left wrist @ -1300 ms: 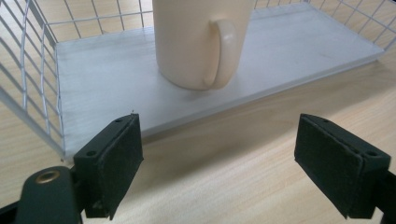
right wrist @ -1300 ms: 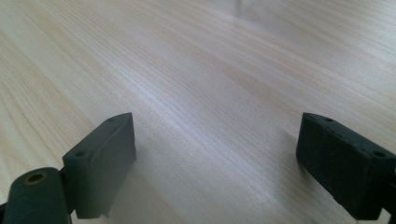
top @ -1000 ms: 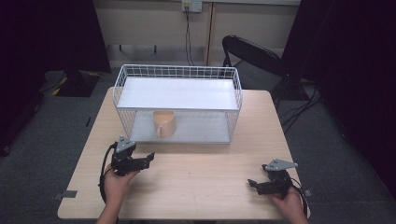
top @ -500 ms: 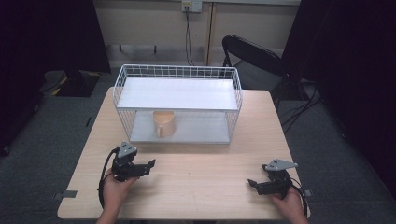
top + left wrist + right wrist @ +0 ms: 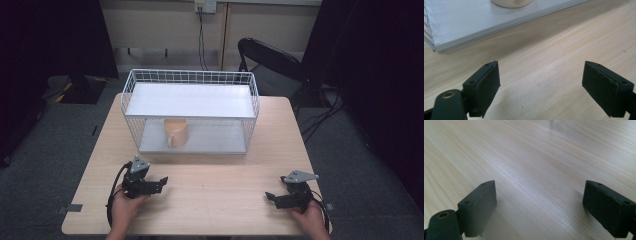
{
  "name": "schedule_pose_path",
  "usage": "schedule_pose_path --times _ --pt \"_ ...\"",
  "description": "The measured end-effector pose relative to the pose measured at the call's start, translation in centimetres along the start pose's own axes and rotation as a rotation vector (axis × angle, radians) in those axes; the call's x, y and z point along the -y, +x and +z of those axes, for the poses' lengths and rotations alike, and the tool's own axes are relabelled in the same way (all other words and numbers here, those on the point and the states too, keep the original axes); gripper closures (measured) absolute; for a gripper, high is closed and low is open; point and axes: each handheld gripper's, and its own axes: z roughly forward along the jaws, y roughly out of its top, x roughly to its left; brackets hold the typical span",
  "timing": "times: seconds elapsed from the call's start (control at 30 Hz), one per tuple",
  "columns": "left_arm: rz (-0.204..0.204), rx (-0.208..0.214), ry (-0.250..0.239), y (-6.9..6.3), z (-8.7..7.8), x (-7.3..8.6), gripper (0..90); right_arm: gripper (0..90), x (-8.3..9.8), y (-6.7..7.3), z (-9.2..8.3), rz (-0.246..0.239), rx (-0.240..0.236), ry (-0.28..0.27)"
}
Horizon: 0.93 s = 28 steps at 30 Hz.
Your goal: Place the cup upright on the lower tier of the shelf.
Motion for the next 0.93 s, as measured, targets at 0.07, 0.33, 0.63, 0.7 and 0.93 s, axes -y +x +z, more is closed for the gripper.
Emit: schedule_pose_path --times 0.07,0.33,0.63,0.7,0.93 --pt "0.007 -0.006 0.017 0.0 0.2 0.2 14.5 11.3 0.0 0.0 0.0 0.000 0.000 0.000" --pt "0.037 0.003 0.044 -0.4 0.7 0.5 14.3 11.3 0.0 0.0 0.0 -0.001 -0.002 0.000" --pt "0.076 -0.001 0.088 -0.4 1.3 0.9 13.0 11.2 0.0 0.0 0.0 -0.002 -0.003 0.000" --pt "0.078 0.001 0.095 -0.3 1.3 0.9 13.0 11.3 0.0 -0.1 0.0 -0.002 -0.004 0.000" --pt "0.086 -0.011 0.113 -0.4 1.5 1.0 13.0 11.2 0.0 -0.1 0.1 -0.002 -0.004 0.000"
